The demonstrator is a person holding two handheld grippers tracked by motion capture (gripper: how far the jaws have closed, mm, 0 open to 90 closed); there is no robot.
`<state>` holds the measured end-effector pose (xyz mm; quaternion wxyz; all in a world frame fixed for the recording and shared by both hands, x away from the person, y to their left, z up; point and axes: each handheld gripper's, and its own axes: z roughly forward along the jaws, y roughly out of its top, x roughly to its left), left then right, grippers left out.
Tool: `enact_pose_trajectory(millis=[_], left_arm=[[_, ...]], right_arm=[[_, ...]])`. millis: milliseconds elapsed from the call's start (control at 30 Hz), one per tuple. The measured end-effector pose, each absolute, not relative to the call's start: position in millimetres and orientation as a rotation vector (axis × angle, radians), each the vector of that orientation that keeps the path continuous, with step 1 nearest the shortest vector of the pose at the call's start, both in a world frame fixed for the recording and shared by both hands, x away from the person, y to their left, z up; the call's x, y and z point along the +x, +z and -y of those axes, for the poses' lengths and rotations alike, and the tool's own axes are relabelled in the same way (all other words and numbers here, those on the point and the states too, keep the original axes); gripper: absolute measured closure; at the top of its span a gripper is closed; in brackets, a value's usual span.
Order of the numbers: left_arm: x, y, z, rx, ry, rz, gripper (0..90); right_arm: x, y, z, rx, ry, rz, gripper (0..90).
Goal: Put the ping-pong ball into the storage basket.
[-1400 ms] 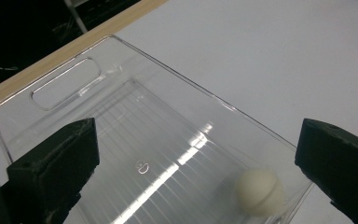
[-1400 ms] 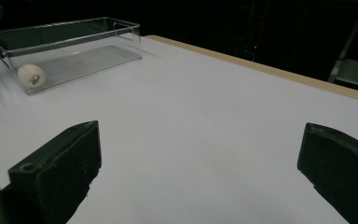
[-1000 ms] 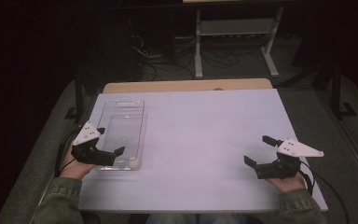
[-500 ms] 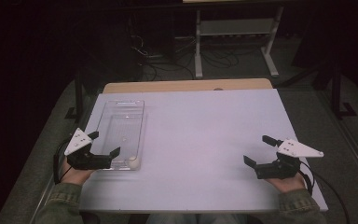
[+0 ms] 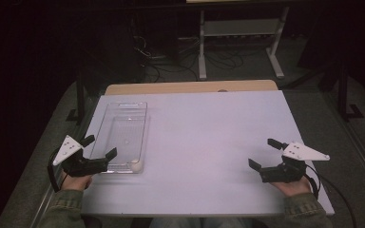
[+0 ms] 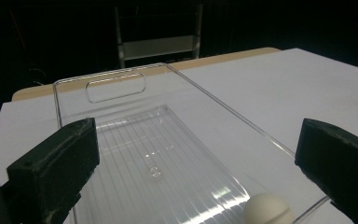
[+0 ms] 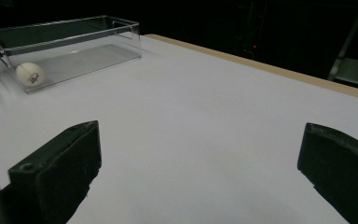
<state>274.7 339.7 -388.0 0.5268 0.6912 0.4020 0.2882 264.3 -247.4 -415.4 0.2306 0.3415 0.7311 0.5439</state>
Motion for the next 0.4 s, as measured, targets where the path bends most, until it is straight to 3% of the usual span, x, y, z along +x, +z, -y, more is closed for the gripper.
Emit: enact_pose_trajectory(millis=[400], left_arm=[[268.3,-390.4,-354.8,1.525,0.666,-0.997,0.0]], right_arm=[[265.4,-418.2,252.2,0.961,1.491,-1.994,0.0]])
